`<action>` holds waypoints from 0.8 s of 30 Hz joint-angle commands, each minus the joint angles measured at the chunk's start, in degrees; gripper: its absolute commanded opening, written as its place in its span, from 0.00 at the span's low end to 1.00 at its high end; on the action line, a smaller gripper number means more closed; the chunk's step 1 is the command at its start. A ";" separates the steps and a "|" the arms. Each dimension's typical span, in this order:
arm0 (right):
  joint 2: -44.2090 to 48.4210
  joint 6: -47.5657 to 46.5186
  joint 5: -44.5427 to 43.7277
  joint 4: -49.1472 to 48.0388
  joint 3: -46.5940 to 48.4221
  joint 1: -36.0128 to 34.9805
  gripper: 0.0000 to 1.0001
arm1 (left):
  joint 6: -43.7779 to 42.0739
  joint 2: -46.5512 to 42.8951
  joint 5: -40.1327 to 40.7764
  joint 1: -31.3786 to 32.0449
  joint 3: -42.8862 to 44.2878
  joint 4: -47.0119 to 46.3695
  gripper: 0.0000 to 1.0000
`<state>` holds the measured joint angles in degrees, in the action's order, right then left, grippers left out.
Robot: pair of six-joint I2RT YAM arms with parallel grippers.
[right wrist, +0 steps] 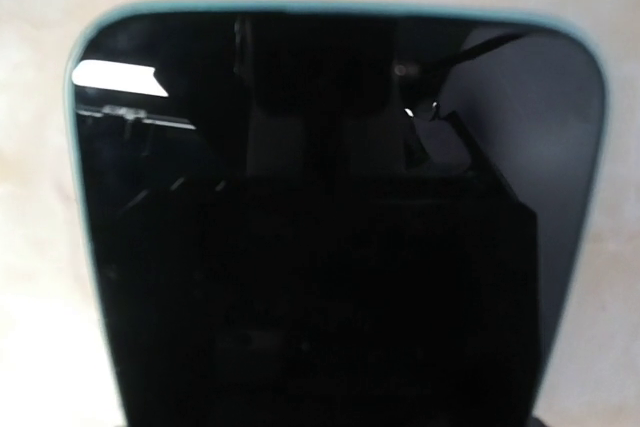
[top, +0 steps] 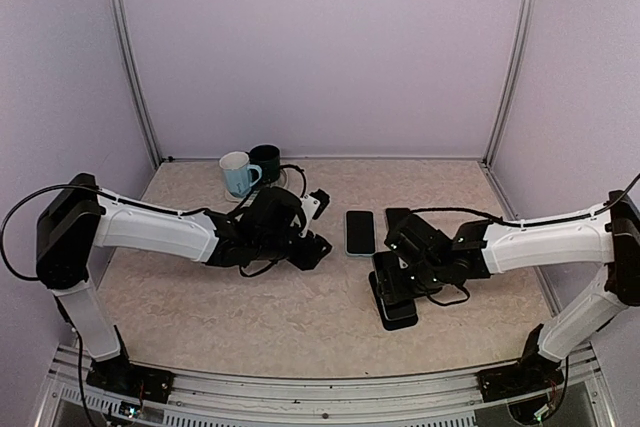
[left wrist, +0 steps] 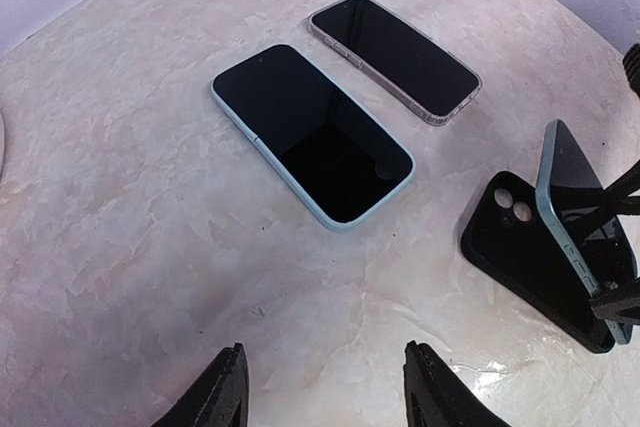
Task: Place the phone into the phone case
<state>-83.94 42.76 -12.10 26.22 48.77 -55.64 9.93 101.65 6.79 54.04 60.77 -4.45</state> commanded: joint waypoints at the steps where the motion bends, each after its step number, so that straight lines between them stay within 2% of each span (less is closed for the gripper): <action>1: -1.81 1.57 -4.07 -0.38 -0.01 -1.54 0.43 | 1.26 0.13 2.16 -0.16 -1.02 0.68 0.53; 8: -2.57 1.50 -2.78 -0.91 -2.59 -1.76 0.43 | 1.46 -0.47 1.09 -0.16 -2.11 -1.32 0.54; 13: -3.78 1.00 -1.58 -6.06 -4.80 -1.76 0.42 | 1.20 -0.16 1.17 -0.25 -1.95 -1.57 0.54; 24: -3.34 4.36 -4.41 -0.91 -1.02 -3.01 0.40 | 1.37 -0.54 1.47 -0.25 -3.12 -1.96 0.54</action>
<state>-88.58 44.47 -14.90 23.31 46.44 -57.21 10.70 101.65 7.97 54.02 59.02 -4.73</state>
